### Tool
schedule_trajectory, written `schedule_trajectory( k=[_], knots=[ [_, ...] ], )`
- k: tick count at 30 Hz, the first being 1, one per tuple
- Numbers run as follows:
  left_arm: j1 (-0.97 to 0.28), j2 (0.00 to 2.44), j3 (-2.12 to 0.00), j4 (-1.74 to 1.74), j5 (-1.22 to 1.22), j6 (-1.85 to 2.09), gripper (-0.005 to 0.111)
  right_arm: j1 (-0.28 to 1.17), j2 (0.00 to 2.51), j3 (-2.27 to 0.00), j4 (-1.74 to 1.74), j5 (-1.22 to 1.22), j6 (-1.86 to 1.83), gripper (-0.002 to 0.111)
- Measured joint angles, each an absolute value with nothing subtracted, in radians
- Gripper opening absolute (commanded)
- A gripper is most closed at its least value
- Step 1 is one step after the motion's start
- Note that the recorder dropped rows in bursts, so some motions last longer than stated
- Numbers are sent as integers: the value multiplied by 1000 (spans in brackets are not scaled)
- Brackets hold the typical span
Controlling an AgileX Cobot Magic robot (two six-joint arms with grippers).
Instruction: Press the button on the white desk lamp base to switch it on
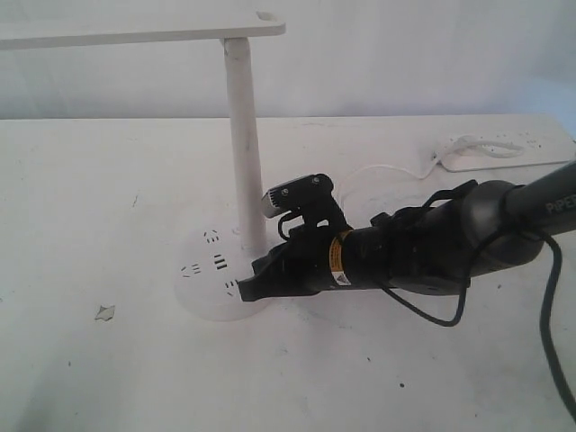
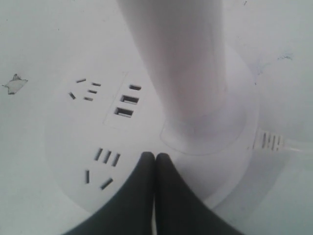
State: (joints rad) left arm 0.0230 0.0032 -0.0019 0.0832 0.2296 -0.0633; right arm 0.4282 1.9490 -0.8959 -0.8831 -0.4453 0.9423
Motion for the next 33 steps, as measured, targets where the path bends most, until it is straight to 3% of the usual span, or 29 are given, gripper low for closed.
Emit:
schedule_trajectory(
  k=[22,33],
  knots=[
    [23,3,-2,83,230,-63,0,428,2001,-935,-893,-455,1034,0],
    [23,3,-2,83,230,-63,0,429,2025,-925,-802,-725,847,0]
  ],
)
